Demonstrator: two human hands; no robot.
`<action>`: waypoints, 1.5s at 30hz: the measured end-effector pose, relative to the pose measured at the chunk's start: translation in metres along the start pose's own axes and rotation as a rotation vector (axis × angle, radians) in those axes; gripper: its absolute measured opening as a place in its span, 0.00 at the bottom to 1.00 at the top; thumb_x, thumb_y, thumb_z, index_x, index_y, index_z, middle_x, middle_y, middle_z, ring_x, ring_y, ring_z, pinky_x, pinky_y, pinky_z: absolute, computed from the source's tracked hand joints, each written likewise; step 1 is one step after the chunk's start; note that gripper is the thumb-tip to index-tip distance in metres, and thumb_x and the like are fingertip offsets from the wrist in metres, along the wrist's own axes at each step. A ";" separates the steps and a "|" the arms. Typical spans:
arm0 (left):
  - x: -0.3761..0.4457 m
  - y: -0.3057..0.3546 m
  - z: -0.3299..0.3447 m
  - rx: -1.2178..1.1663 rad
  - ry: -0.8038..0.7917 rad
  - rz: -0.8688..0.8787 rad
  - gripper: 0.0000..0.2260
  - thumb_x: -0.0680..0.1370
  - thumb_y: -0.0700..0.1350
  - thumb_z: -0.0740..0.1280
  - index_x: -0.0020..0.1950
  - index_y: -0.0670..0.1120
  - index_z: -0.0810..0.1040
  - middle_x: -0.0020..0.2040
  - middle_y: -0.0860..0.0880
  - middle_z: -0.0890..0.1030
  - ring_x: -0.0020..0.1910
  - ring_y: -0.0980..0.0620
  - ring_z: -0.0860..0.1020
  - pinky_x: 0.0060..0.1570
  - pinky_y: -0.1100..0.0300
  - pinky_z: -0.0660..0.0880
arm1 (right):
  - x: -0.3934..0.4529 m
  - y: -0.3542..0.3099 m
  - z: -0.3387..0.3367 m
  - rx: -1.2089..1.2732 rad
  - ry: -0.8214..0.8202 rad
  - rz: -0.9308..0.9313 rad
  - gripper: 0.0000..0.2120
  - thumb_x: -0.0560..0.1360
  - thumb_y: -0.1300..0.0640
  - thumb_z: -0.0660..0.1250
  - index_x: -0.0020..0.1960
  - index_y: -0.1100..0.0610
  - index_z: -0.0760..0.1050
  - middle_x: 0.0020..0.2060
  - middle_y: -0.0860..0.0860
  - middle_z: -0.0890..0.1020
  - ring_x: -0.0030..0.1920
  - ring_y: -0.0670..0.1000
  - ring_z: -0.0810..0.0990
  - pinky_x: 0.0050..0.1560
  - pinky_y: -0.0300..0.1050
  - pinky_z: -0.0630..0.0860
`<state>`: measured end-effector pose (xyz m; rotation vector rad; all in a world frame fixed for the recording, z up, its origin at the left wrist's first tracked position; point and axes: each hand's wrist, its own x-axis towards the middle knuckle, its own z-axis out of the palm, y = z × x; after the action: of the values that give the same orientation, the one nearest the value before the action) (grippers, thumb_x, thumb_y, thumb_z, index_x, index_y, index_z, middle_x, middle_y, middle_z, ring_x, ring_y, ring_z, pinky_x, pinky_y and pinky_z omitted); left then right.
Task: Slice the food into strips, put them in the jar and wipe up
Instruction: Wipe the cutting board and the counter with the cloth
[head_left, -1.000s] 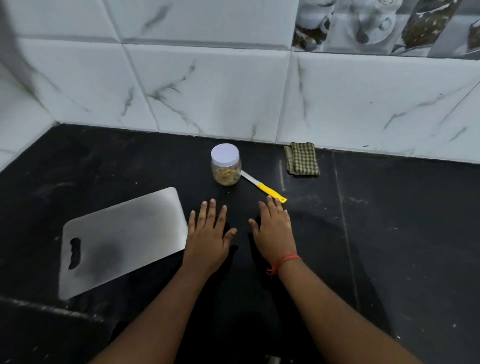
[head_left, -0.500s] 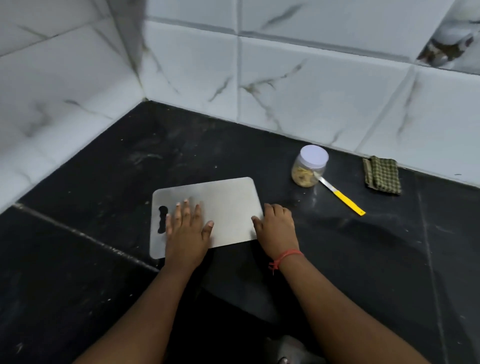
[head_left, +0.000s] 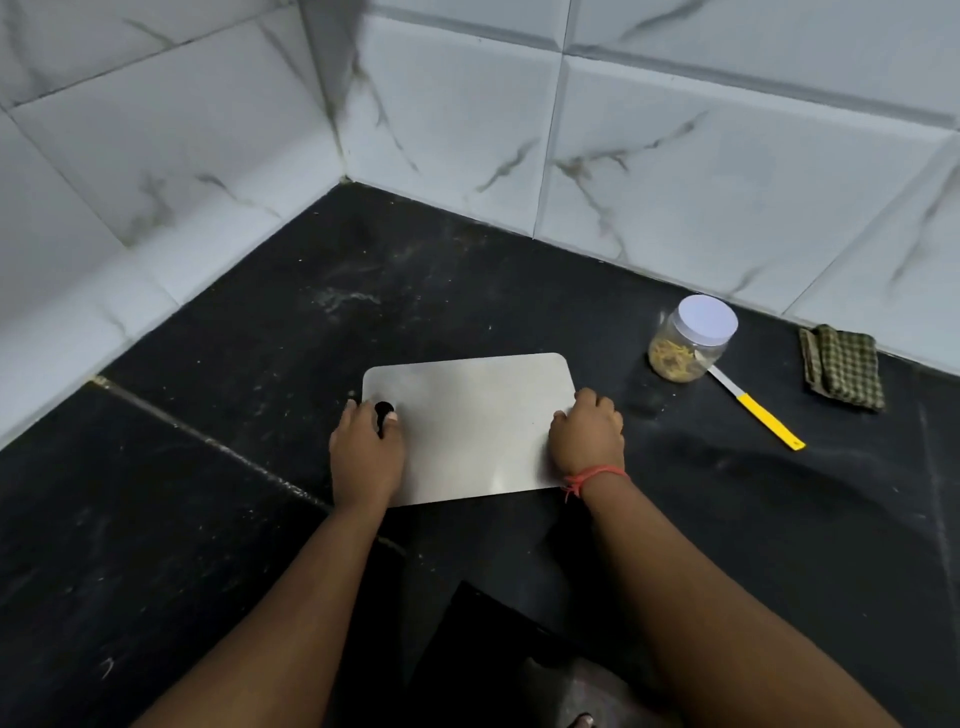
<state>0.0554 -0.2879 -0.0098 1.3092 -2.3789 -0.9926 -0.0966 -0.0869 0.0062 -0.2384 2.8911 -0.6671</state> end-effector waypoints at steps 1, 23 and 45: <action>0.003 0.004 -0.001 -0.060 0.017 -0.035 0.16 0.83 0.51 0.59 0.66 0.44 0.76 0.73 0.43 0.71 0.70 0.41 0.70 0.68 0.43 0.69 | 0.004 0.000 -0.001 0.043 0.000 0.026 0.16 0.77 0.59 0.59 0.63 0.62 0.69 0.62 0.62 0.72 0.62 0.64 0.70 0.59 0.55 0.69; 0.045 0.054 -0.027 -0.851 -0.067 -0.618 0.16 0.80 0.32 0.57 0.66 0.39 0.75 0.43 0.43 0.79 0.33 0.50 0.78 0.29 0.55 0.79 | 0.041 0.013 -0.022 0.292 -0.143 0.260 0.17 0.74 0.62 0.58 0.61 0.66 0.69 0.60 0.64 0.75 0.59 0.65 0.75 0.58 0.51 0.73; -0.095 0.185 0.162 -0.494 -0.544 -0.280 0.10 0.77 0.33 0.56 0.49 0.41 0.76 0.49 0.40 0.77 0.44 0.45 0.79 0.33 0.55 0.79 | -0.072 0.270 -0.137 0.307 0.121 0.609 0.11 0.79 0.58 0.59 0.55 0.66 0.72 0.62 0.59 0.66 0.35 0.52 0.72 0.46 0.44 0.67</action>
<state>-0.0936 -0.0712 0.0047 1.3085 -2.0756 -2.0855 -0.0847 0.2240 0.0169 0.7081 2.6788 -0.9939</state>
